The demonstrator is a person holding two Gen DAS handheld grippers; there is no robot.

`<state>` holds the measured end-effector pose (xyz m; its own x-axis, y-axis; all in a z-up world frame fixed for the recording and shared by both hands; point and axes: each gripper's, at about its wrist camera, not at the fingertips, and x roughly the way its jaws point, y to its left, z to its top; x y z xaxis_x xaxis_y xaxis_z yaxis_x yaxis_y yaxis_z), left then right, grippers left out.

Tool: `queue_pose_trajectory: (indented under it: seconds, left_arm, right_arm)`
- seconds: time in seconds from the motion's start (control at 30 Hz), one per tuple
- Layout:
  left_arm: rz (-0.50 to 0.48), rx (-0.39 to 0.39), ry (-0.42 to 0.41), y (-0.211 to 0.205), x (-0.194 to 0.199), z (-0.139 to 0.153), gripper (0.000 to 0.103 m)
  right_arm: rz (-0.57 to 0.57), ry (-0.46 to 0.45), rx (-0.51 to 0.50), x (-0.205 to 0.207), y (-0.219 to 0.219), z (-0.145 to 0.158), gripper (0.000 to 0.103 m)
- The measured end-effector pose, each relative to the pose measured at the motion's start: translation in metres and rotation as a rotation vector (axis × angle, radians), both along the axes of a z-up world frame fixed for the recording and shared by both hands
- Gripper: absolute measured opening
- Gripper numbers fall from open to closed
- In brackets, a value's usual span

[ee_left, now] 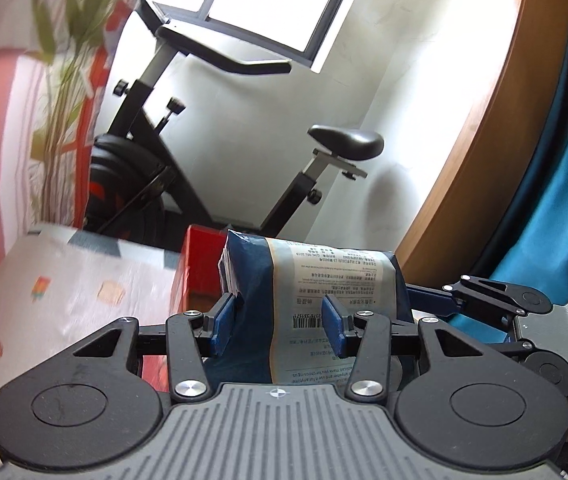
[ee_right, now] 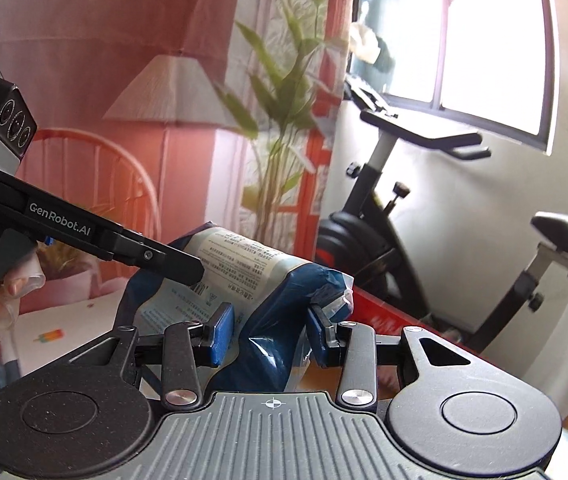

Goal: Organize soft objects
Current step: 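Lift the blue-and-white bag with both grippers and lower it into the red box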

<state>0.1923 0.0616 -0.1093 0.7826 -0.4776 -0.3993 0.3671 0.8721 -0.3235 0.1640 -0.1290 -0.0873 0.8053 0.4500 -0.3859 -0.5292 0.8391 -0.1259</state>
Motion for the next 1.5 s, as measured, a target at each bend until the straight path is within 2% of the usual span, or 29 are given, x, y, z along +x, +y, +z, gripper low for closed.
queue_pose_trajectory:
  seconds: [0.33,0.43,0.53,0.73,0.9,1.0,1.13,1.2,1.4,1.5]
  left_arm:
    - [-0.032,0.055,-0.125,-0.039,0.053,0.041,0.049]
    - [-0.043,0.062,-0.11,-0.05,0.075,0.039,0.048]
    - [-0.057,0.063,-0.053,-0.059,0.1,0.025,0.048]
    - [-0.065,0.119,0.127,-0.074,0.138,-0.028,0.048]
    - [-0.068,0.21,0.221,-0.084,0.155,-0.06,0.048]
    - [-0.065,0.26,0.251,-0.088,0.167,-0.071,0.048]
    - [-0.066,0.309,0.282,-0.093,0.18,-0.079,0.048]
    - [-0.063,0.338,0.295,-0.094,0.183,-0.083,0.048]
    - [-0.044,0.33,0.338,-0.087,0.19,-0.09,0.044]
    - [-0.046,0.327,0.324,-0.087,0.189,-0.089,0.044]
  right_arm:
    - [-0.058,-0.082,-0.021,0.059,-0.032,0.036,0.037]
    - [-0.091,-0.087,-0.037,0.081,-0.043,0.034,0.036]
    - [-0.115,-0.052,-0.044,0.102,-0.053,0.022,0.036]
    - [-0.136,0.128,-0.056,0.142,-0.067,-0.028,0.036]
    - [-0.145,0.322,-0.086,0.172,-0.064,-0.074,0.036]
    - [-0.145,0.426,-0.132,0.19,-0.057,-0.094,0.036]
    - [-0.163,0.511,-0.219,0.21,-0.044,-0.11,0.036]
    - [-0.169,0.555,-0.228,0.219,-0.039,-0.115,0.035]
    - [-0.186,0.679,-0.222,0.249,-0.032,-0.13,0.03]
    - [-0.207,0.73,-0.208,0.263,-0.031,-0.14,0.028]
